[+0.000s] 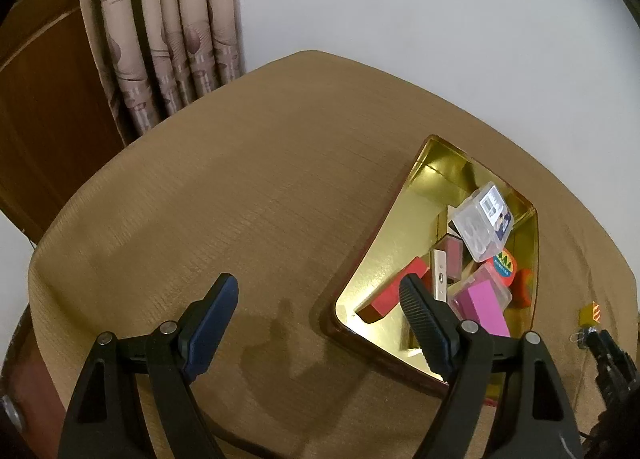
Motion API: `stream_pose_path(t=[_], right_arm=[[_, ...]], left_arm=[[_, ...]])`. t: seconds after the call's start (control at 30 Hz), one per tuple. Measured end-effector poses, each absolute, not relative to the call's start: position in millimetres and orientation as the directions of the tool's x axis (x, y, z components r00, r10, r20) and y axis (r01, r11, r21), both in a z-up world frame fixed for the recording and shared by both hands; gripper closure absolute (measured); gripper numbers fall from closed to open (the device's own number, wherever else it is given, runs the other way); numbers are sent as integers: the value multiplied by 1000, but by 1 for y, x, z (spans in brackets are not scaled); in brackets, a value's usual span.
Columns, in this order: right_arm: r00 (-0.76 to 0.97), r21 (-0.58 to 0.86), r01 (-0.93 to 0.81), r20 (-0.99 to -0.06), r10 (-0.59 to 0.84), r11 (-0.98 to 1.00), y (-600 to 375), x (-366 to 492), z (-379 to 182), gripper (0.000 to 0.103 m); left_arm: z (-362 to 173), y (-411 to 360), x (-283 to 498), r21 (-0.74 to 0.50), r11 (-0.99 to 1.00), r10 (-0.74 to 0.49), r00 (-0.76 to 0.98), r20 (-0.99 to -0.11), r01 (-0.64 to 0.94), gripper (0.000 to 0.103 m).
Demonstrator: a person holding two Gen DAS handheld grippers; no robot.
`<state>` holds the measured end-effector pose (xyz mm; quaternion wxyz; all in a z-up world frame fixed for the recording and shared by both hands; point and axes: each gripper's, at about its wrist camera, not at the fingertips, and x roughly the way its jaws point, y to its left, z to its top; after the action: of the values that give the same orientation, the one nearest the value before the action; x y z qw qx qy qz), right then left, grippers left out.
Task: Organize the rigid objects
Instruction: 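Move the right gripper to the blue keychain tin and grasp it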
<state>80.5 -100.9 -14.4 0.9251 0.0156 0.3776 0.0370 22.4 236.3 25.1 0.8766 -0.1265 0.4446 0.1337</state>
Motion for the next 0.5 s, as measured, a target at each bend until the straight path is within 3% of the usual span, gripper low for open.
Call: stream_pose_path(t=[0.5], right_arm=[[685, 64, 46, -728, 15, 997, -139, 101, -48, 53]], left_arm=[[21, 223, 23, -53, 942, 150, 557, -817, -332, 23]])
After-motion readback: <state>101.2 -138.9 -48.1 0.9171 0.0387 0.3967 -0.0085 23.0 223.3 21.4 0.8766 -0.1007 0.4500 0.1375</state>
